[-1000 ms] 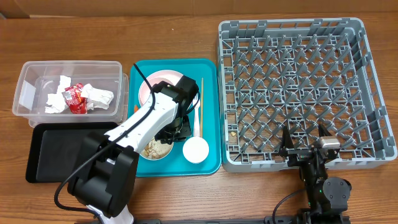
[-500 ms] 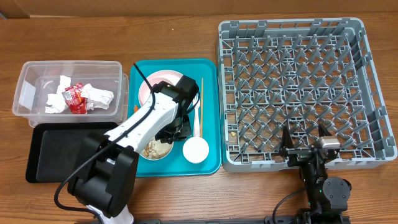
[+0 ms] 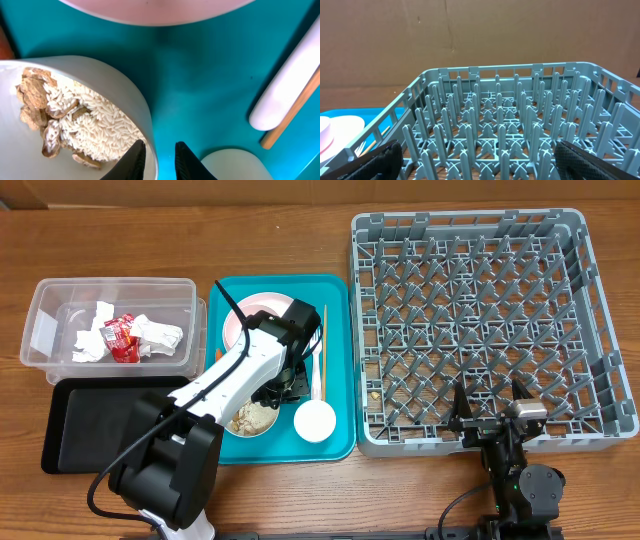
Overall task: Sort waste into correct bins and load items into the dishwasher
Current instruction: 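Move the left gripper to the rice bowl and grasp its rim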
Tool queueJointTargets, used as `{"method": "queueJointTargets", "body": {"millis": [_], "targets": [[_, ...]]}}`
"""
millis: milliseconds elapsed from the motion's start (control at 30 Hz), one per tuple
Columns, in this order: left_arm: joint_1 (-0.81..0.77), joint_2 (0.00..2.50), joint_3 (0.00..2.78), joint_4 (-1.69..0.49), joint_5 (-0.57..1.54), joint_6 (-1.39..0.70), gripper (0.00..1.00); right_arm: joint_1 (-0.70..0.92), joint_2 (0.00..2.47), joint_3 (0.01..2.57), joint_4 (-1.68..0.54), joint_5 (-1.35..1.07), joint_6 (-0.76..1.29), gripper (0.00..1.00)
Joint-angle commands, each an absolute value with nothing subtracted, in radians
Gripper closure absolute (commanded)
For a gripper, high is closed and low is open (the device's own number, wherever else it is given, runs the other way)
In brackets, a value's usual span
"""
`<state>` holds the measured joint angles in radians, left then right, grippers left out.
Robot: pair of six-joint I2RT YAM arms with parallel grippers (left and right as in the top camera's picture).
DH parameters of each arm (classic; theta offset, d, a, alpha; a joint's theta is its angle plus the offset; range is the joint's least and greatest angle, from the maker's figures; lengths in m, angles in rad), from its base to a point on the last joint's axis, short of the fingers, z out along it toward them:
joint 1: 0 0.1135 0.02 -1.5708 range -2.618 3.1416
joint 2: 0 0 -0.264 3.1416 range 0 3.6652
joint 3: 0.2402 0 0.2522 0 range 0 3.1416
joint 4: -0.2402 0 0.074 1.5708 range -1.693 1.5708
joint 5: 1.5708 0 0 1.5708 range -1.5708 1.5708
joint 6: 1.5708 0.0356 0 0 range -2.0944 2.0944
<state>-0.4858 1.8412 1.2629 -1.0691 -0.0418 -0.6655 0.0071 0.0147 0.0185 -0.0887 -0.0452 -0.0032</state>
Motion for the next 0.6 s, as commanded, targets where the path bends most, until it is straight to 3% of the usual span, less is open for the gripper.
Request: {"method": "queueJointTargets", "body": {"millis": [0,133,267,567], "targets": [[-0.492,1.839,1.239,-1.056,-0.063,-0.658,0.78,0.004,0.003,0.008,-0.081,-0.046,0.0,0.0],[-0.492,1.839,1.209,-1.024,-0.062,-0.658,0.8,0.004,0.003,0.008,-0.081,-0.046,0.0,0.0],[-0.492,1.839,1.206,-1.019,-0.063,-0.657,0.94,0.004,0.003,0.008,-0.081,-0.046,0.0,0.0],[-0.49,1.839,1.206,-1.02,-0.062,-0.652,0.96,0.004,0.003,0.008,-0.081,-0.046,0.0,0.0]]}}
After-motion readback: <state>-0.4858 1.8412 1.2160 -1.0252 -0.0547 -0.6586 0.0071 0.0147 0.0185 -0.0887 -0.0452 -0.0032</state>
